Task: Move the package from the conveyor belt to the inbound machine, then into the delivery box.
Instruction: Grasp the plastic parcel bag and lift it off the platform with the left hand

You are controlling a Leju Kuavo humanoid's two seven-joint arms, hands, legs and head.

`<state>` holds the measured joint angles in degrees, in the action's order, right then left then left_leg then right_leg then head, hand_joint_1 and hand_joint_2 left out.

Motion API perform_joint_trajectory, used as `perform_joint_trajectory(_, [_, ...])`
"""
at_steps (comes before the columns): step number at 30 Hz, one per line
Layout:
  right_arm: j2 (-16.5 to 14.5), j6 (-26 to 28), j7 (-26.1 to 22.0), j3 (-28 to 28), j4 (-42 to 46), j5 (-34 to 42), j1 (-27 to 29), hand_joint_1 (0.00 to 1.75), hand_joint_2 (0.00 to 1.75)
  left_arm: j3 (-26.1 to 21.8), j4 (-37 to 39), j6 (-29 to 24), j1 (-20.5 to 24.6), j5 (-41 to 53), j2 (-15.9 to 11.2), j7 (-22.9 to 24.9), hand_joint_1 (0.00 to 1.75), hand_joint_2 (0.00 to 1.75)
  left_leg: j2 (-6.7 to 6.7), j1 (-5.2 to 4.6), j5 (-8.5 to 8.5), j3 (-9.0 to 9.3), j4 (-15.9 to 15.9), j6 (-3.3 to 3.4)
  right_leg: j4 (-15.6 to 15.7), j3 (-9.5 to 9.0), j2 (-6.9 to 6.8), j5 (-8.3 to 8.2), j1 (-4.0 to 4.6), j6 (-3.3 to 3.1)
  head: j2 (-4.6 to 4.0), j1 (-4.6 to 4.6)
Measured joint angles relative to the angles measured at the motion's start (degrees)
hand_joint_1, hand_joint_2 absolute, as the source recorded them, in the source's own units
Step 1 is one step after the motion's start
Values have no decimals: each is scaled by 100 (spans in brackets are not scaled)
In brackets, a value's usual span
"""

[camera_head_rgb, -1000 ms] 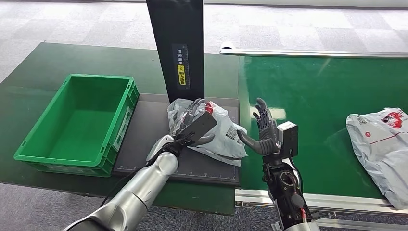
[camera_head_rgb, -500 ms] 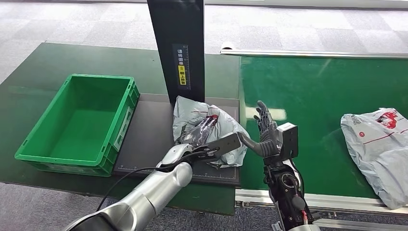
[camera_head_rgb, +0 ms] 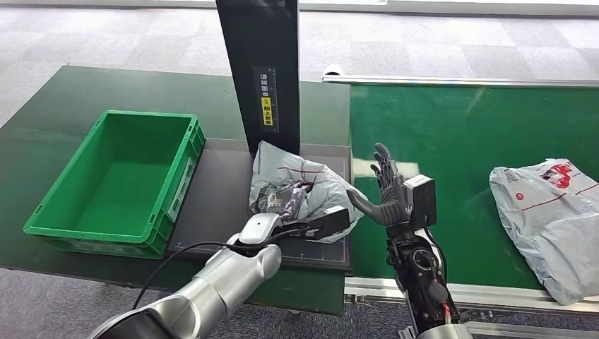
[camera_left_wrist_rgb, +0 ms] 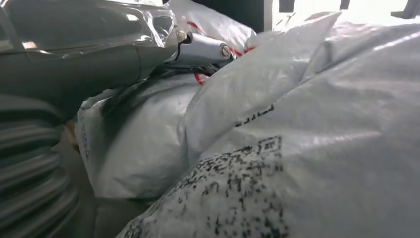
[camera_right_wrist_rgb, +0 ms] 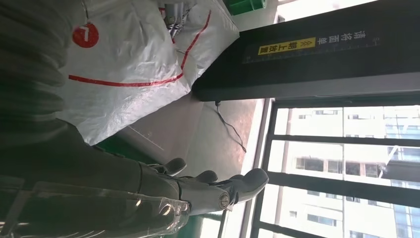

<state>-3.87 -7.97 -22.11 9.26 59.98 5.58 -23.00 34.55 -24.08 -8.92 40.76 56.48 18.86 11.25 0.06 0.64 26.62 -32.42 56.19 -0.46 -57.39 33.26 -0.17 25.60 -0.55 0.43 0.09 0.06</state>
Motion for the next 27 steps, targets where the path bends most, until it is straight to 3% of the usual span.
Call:
perform_joint_trajectory(13, [5, -67, -62, -2, 2, 2, 102, 0, 175, -865, -300, -1554, -486, -571, -135, -1702, 175, 175, 2, 0, 0, -4, 0, -1, 0, 8, 1, 0, 0, 0, 0, 1])
perform_joint_trajectory(21, [9, -71, -78, -2, 1, 100, 97, 0, 175, -1463, -824, -2777, -885, -1547, -196, -3225, 175, 175, 0, 0, -1, -35, 1, -1, -1, 41, 1, 0, 1, 0, 0, -1])
perform_joint_trajectory(27, [30, -65, -142, -2, 0, 163, 94, 0, 175, -1897, -1514, -3068, -1218, -1536, -212, -3880, 175, 175, 1, 0, 0, -53, 1, -1, -1, 60, 1, 0, 0, 0, 0, 0])
